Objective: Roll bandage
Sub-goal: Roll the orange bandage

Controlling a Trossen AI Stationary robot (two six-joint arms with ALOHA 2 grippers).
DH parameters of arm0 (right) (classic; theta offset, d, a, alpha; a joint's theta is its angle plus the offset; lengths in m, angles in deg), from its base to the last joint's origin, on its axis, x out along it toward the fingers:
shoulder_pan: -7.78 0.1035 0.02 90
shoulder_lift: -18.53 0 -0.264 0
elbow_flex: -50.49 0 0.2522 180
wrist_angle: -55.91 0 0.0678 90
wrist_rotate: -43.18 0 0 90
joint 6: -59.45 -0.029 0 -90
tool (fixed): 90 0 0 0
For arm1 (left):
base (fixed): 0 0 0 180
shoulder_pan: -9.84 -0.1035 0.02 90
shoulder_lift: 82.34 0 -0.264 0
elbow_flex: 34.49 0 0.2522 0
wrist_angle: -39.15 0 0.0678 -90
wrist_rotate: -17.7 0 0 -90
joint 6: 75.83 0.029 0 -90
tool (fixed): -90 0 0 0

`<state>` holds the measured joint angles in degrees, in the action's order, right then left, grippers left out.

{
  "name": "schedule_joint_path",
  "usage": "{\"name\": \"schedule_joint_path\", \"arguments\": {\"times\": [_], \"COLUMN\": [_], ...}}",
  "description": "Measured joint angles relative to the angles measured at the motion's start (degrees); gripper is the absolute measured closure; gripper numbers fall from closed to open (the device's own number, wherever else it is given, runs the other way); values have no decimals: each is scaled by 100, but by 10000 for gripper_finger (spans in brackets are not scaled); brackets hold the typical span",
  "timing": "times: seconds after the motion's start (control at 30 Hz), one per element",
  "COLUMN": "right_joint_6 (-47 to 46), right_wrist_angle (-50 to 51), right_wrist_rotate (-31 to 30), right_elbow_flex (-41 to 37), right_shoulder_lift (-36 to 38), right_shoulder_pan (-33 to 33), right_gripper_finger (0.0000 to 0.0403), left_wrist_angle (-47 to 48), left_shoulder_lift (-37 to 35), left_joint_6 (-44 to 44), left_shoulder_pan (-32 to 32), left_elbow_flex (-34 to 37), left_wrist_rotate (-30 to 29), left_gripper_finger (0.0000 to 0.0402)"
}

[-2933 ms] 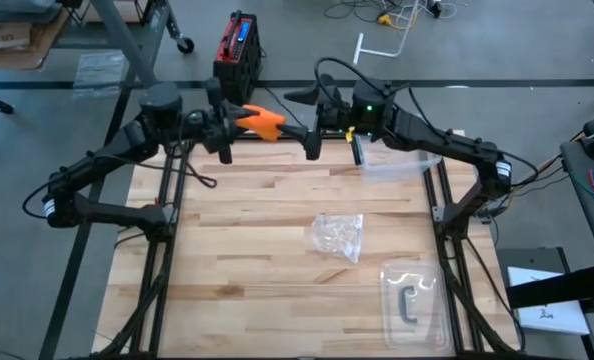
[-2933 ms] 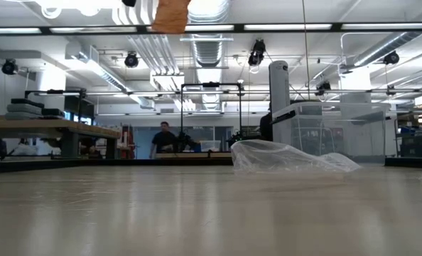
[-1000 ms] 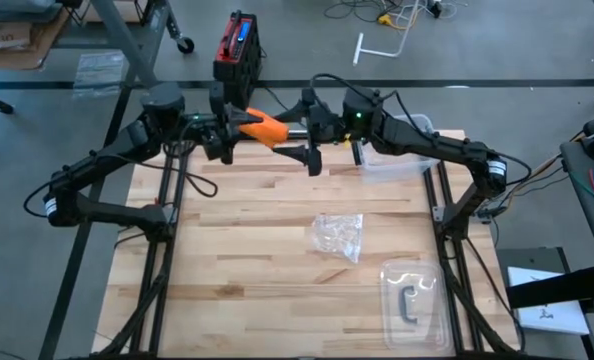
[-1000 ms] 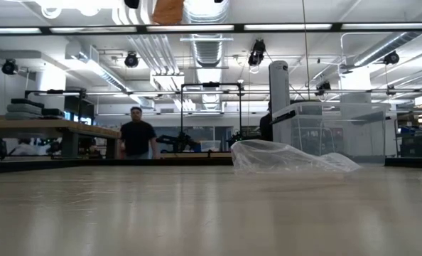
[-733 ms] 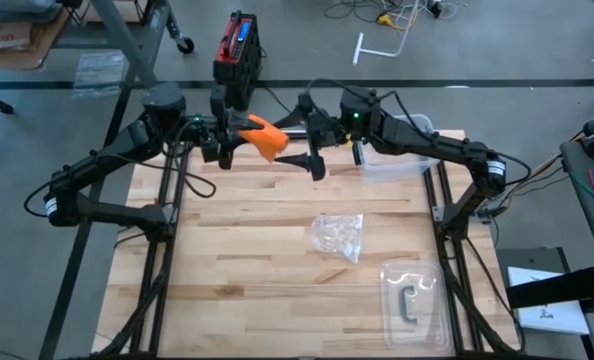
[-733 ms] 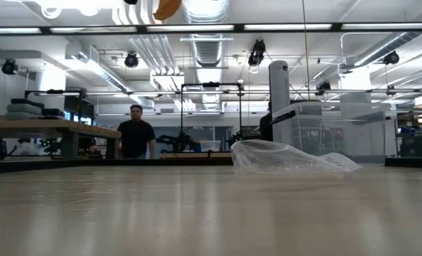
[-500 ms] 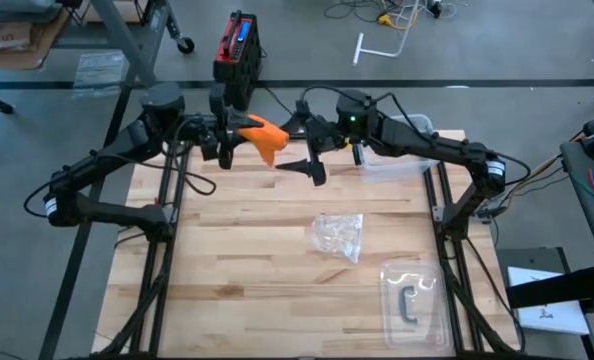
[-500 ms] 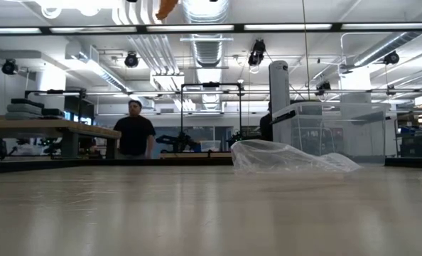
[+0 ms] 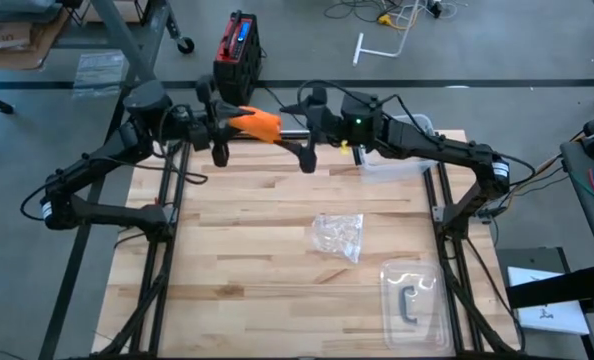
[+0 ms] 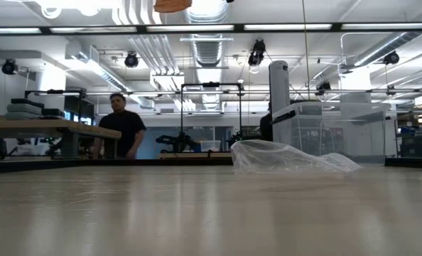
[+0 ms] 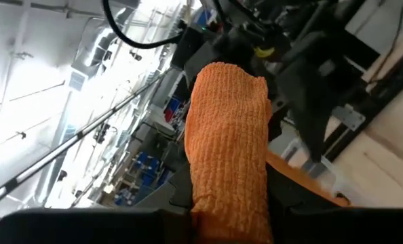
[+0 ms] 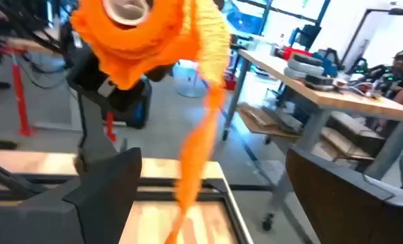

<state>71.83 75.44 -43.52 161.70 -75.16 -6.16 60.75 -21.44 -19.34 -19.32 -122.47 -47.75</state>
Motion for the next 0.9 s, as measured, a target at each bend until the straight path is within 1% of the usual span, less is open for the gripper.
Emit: {"name": "schedule_joint_path", "arguments": {"times": [0.13, 0.2, 0.27, 0.3, 0.37, 0.47, 0.57, 0.63, 0.67, 0.7, 0.9], "right_joint_6": [-272, -392, -474, -495, -502, -381, -171, 85, 225, 330, 553], "right_wrist_angle": [-308, -537, -758, -859, -913, -885, -869, -871, -862, -856, -541], "right_wrist_rotate": [485, 561, 567, 566, 510, 180, 112, 107, 105, 84, -423], "right_elbow_flex": [0, 0, 0, -2, -2, -10, -13, -13, -13, -15, -15], "right_shoulder_lift": [-43, -84, -117, -137, -154, -168, -167, -165, -158, -151, -102], "right_shoulder_pan": [21, 36, 44, 44, 44, 44, 41, 41, 41, 41, 41], "right_gripper_finger": [44, 46, 59, 72, 108, 185, 282, 354, 377, 388, 400], "left_wrist_angle": [-153, -162, -162, -162, -173, -181, -160, -151, -128, -104, -71], "left_shoulder_lift": [-4, 1, 19, 25, 42, 40, 11, -15, -30, -46, -199], "left_joint_6": [-331, -367, -399, -457, -605, -877, -1212, -1390, -1441, -1479, -1700], "left_shoulder_pan": [0, 0, 2, 2, 2, 2, 2, 2, 2, 0, -2], "left_elbow_flex": [0, 0, 0, 0, 0, 0, 0, 0, 0, 0, 0], "left_wrist_rotate": [-2, -2, -1, -1, 0, 112, 565, 795, 854, 943, 1579], "left_gripper_finger": [322, 322, 322, 322, 322, 322, 322, 322, 322, 322, 322]}}
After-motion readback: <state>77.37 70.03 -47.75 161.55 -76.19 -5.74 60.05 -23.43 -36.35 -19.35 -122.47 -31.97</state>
